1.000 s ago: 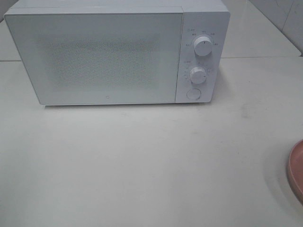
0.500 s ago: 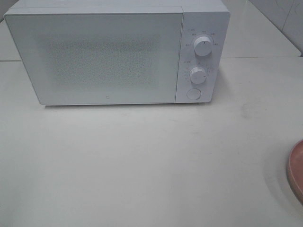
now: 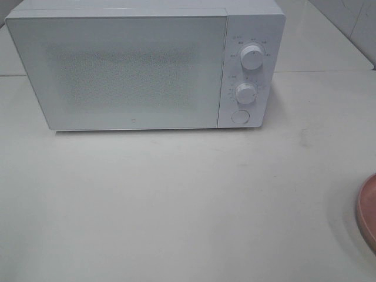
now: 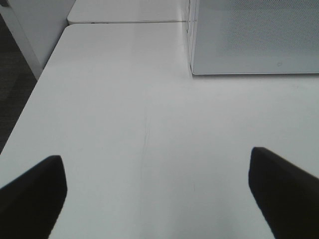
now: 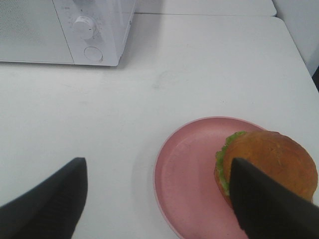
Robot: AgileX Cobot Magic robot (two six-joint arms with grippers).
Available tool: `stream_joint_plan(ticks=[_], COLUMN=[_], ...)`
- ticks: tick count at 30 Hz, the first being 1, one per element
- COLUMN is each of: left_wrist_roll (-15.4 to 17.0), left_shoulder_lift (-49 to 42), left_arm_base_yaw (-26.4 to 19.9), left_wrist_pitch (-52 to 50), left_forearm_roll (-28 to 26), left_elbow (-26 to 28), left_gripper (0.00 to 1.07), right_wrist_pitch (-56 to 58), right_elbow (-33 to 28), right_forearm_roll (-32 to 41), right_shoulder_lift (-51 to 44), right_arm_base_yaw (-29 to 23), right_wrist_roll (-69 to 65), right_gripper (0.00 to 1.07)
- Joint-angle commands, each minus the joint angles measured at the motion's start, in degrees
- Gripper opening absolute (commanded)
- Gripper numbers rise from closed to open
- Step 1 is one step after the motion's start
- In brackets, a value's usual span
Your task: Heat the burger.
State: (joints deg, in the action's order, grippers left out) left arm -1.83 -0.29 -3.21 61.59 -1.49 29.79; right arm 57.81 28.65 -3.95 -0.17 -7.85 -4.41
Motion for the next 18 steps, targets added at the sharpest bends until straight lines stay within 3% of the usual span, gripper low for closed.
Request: stream_joint_plan(ticks=[1, 18], left_wrist_roll=[0.0, 0.0], left_shoulder_lift=[-1.4, -1.4], left_arm_base_yaw=[-0.2, -0.2], left_wrist_pitch=[-0.5, -0.5], left_forearm_roll=[-0.2, -0.2], left_elbow=[-0.2, -0.2], left_gripper=[0.92, 0.92], right_wrist_pitch=[-0.7, -0.7], right_elbow=[-0.2, -0.2], right_forearm_roll=[0.2, 0.2], right_shoulder_lift=[-1.7, -1.7], right_arm_base_yaw=[0.5, 0.5], right_wrist_roll=[0.3, 0.5], right_gripper=[0.76, 0.76])
